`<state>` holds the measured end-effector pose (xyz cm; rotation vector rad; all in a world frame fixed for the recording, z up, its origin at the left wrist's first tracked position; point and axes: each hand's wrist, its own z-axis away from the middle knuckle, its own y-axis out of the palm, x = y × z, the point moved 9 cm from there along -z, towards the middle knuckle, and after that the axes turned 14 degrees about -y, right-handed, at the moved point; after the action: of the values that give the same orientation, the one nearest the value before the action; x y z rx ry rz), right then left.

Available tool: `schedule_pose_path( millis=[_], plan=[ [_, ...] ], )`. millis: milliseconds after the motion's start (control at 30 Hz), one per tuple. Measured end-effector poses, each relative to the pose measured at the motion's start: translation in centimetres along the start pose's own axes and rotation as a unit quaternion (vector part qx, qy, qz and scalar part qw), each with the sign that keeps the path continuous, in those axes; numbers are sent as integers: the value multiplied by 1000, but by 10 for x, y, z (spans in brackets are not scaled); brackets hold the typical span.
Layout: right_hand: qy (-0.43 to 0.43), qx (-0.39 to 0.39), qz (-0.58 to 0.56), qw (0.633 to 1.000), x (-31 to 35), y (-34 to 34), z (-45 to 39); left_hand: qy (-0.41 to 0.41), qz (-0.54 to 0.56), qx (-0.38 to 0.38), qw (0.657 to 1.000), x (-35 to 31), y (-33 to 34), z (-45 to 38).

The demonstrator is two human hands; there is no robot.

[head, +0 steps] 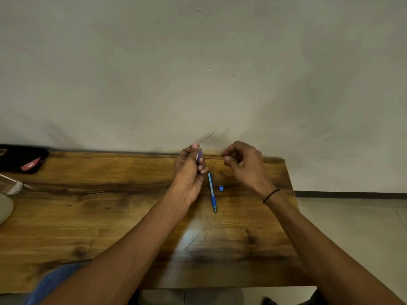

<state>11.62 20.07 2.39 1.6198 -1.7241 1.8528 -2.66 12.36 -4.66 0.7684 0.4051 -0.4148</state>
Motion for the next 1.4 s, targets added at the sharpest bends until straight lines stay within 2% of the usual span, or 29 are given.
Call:
schedule_pose_path(
  millis=[67,167,300,433,633,733,833,1000,1100,1200,1300,1400],
  plan=[
    [0,99,61,993,-8,12,3,-5,3,2,1000,2,0,-1],
    [-27,217,158,963,-9,35,13,-4,2,4,1000,3,0,-1],
    [-41,288,255,922,-14,50,26,-5,1,3,1000,3,1,0],
    [-61,308,292,903,-17,58,30,-9,-2,4,1000,4,2,1],
    [-103,284,334,893,-12,72,30,-13,-7,6,1000,6,1,0],
    [-102,279,319,900,-13,73,29,-14,-8,9,1000,6,0,-1],
    [-87,256,236,933,-8,66,24,-10,-11,10,1000,6,-1,-2],
    [-100,103,45,989,14,29,-2,-1,-20,3,1000,2,1,-2],
    [-108,21,-62,992,27,10,-9,5,-21,-3,1000,0,0,-2],
    [-126,-28,-150,980,39,-4,-14,3,-29,-11,1000,0,-1,-3],
    [-151,-29,-172,973,54,-10,-16,0,-35,-12,999,2,-2,-5],
    [-182,5,-149,972,70,-5,-14,3,-42,-10,999,4,-3,-7]
  ],
)
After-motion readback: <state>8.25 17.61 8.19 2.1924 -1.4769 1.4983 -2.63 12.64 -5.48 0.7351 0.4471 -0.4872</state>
